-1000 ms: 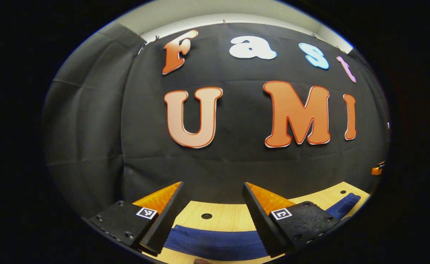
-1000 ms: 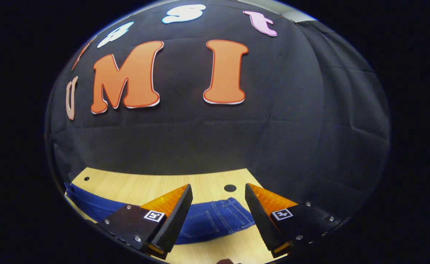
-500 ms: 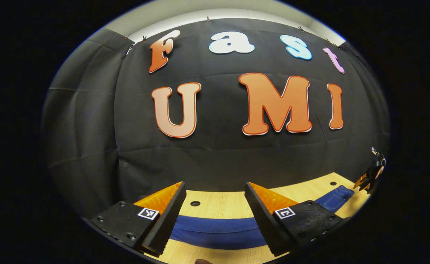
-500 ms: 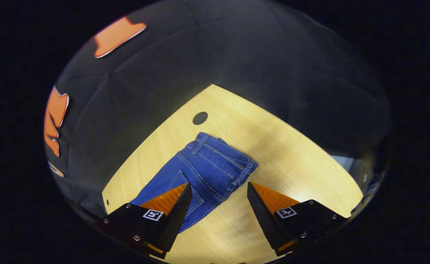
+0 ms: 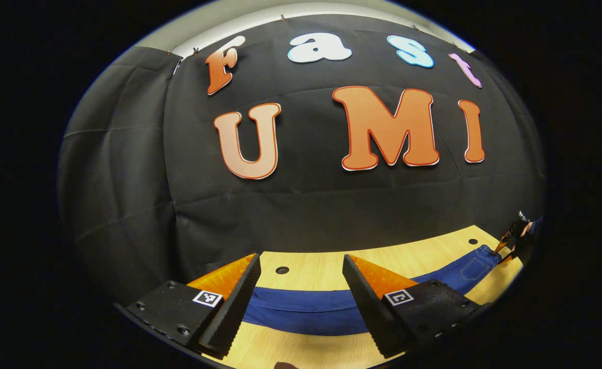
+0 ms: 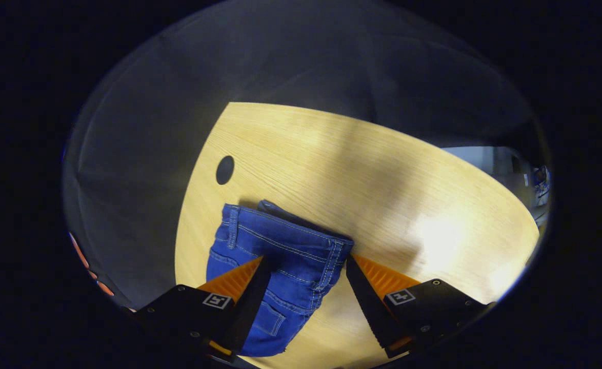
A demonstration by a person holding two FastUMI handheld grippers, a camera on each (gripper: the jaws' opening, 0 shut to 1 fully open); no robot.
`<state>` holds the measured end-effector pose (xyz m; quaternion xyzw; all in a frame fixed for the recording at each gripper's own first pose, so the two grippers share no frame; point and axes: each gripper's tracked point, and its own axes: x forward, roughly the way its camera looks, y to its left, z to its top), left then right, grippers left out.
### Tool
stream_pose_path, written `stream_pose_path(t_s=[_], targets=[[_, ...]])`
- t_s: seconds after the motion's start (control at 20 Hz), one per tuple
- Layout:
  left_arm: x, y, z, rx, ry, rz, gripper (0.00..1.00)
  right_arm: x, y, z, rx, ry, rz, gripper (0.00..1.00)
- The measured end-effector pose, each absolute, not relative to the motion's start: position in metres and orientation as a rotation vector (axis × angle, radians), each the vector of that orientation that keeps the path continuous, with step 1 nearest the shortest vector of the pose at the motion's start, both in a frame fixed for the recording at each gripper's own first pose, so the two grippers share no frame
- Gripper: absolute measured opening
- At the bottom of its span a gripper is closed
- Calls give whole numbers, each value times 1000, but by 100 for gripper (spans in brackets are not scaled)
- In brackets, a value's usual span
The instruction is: Grasp the waist and the cuffs of the jeans and fold them to make the two legs overlap; first hold the waist and fold one-third of the jeans toward the cuffs, then hold the cuffs and fold the remaining one-third in the same direction to finish folding.
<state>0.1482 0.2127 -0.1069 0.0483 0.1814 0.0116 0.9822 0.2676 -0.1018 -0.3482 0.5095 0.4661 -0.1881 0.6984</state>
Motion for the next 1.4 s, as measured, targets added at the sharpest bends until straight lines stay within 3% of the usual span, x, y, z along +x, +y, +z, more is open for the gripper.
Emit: stream_pose_path(t_s=[0.05, 0.15, 0.2, 0.4, 0.45, 0.55, 0.6, 0.7, 1.0, 1.4], targets=[[148, 213, -107, 96, 370, 28, 100, 268, -104, -351, 1127, 1053, -437, 84], [147, 214, -109, 96, 376, 31, 99, 264, -104, -363, 1070, 1086, -489, 83], [147, 216, -112, 97, 383, 31, 100, 263, -102, -361, 1034, 1092, -485, 70], [145, 221, -121, 66, 399, 32, 99, 265, -97, -361, 974, 1038, -417, 37], [146, 224, -124, 62, 409, 32, 99, 261, -97, -358, 1005, 1038, -414, 35], [145, 230, -127, 56, 421, 36, 100, 254, -97, -358, 1061, 1042, -411, 22], [143, 234, -126, 51, 423, 36, 100, 252, -101, -356, 1093, 1019, -417, 26], [142, 240, -129, 41, 431, 34, 100, 243, -115, -341, 1083, 963, -410, 8], [145, 243, -137, 11, 449, 9, 99, 236, -137, -285, 975, 798, -354, 8], [140, 269, -144, -40, 445, -3, 99, 238, -75, -160, 725, 600, -161, 8]])
